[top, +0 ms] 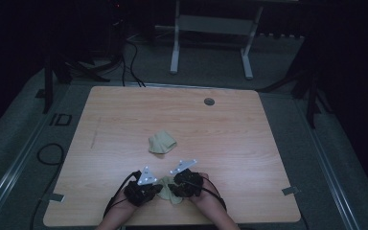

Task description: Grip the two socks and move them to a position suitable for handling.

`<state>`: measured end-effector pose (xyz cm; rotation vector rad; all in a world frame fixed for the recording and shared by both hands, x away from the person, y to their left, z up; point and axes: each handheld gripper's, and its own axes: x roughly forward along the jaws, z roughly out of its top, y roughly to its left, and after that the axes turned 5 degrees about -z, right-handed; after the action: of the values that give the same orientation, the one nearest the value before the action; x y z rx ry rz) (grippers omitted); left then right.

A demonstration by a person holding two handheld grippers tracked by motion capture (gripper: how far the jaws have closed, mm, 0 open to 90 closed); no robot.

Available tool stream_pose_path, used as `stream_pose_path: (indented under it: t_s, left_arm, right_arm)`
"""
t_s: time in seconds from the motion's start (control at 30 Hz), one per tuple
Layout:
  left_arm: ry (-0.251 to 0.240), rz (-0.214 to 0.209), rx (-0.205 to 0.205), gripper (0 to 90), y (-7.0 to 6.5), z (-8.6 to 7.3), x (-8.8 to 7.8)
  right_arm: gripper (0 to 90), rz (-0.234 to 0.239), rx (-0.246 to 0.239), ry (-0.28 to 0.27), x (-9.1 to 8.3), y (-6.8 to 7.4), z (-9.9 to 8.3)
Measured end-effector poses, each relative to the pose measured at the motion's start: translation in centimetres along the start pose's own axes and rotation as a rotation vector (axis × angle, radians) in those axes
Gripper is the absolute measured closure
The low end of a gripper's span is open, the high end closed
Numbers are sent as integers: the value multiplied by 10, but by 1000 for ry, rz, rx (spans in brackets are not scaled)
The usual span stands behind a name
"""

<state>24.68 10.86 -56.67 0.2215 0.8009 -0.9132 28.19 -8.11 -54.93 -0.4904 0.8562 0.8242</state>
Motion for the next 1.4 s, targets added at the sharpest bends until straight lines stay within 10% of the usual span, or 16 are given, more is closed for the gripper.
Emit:
stream_pose_path:
  t_s: [0.23,0.77,1.13,1.4]
  left_arm:
    - [-5,-11,0,896,2,-1,0]
    - [-8,-23,-18,896,1,3,3]
    - [2,-30,9,896,-4,8,9]
    - [2,-48,17,895,-4,7,9]
  right_arm:
    - [827,1,-61,-3,-8,8,6]
    - [825,-82,72,-152,-85,-31,-15]
    - [817,-114,211,-58,-70,-62,-62]
    - [686,-168,206,13,-55,-68,-76]
